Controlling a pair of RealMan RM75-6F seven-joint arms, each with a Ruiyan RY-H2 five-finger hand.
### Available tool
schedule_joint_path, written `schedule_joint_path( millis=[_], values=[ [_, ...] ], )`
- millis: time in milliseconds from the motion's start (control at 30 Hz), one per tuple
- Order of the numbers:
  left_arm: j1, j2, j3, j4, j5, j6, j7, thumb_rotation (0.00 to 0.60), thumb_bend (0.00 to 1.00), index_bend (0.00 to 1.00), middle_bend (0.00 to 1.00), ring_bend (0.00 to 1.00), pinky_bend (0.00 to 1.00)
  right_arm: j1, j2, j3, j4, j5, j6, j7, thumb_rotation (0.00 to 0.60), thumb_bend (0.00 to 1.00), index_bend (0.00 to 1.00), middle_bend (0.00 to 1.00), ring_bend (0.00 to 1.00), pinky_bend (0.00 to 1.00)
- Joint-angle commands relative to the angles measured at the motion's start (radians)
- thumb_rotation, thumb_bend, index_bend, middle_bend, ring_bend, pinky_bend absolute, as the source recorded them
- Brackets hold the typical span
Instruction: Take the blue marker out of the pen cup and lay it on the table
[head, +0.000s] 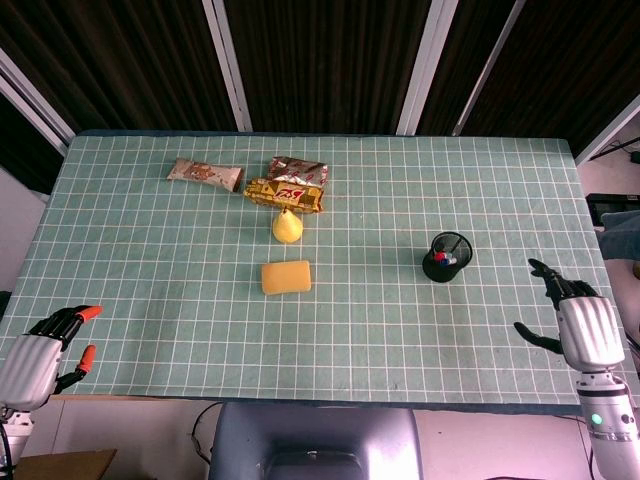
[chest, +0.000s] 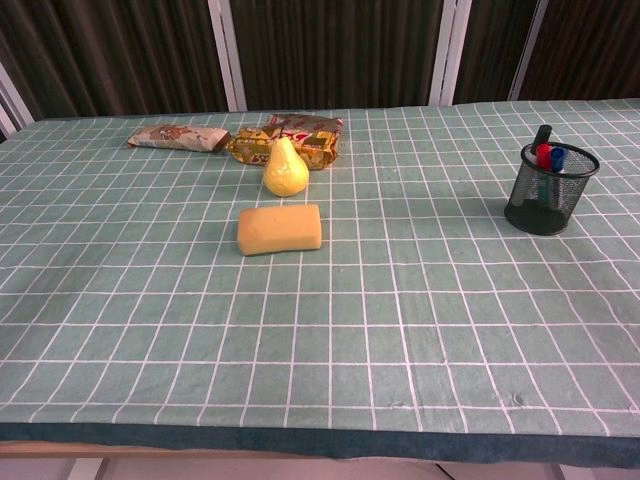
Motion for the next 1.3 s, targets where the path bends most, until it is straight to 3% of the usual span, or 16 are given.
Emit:
schedule_joint_path(
  millis=[33,100,300,600,800,1000,1300],
  values=[
    [0.000,0.001,0.002,0.001,0.005,0.002,-0.002,0.600,0.48,0.23,0.23,0.22,0.39,0.046,-0.017,0.036,-0.006,0.040,-0.050,0.013,0.600,0.28,0.43,0.79,0.93,0.88],
    [0.001,0.001,0.004,0.001,0.007,0.003,-0.003,0.600,0.48,0.23,0.23,0.22,0.39,0.071,-0.029,0.052,-0.002,0.066,-0.082,0.022,0.600,0.28,0.48,0.88,1.00,0.97],
    [0.002,0.003,0.004,0.002,0.006,0.005,-0.008,0.600,0.48,0.23,0.23,0.22,0.39,0.138,-0.060,0.080,0.006,0.117,-0.173,0.075,0.600,0.28,0.54,0.99,1.00,1.00],
    [0.005,0.006,0.007,0.005,0.008,0.010,-0.021,0.600,0.48,0.23,0.23,0.22,0.39,0.205,-0.107,0.104,-0.007,0.222,-0.247,-0.016,0.600,0.30,0.56,1.00,1.00,1.00],
    [0.004,0.010,0.007,0.007,0.006,0.008,-0.036,0.600,0.48,0.23,0.23,0.22,0.39,0.255,-0.127,0.124,0.000,0.338,-0.299,-0.128,0.600,0.37,0.56,1.00,1.00,1.00],
    [0.005,0.013,0.006,0.012,0.004,0.009,-0.049,0.600,0.48,0.23,0.23,0.22,0.39,0.290,-0.158,0.135,0.042,0.389,-0.318,-0.158,0.600,0.45,0.56,1.00,1.00,1.00],
    [0.006,0.015,0.006,0.018,0.005,0.014,-0.066,0.600,0.48,0.23,0.23,0.22,0.39,0.330,-0.180,0.117,0.086,0.438,-0.369,-0.194,0.600,0.40,0.55,1.00,1.00,1.00]
  ],
)
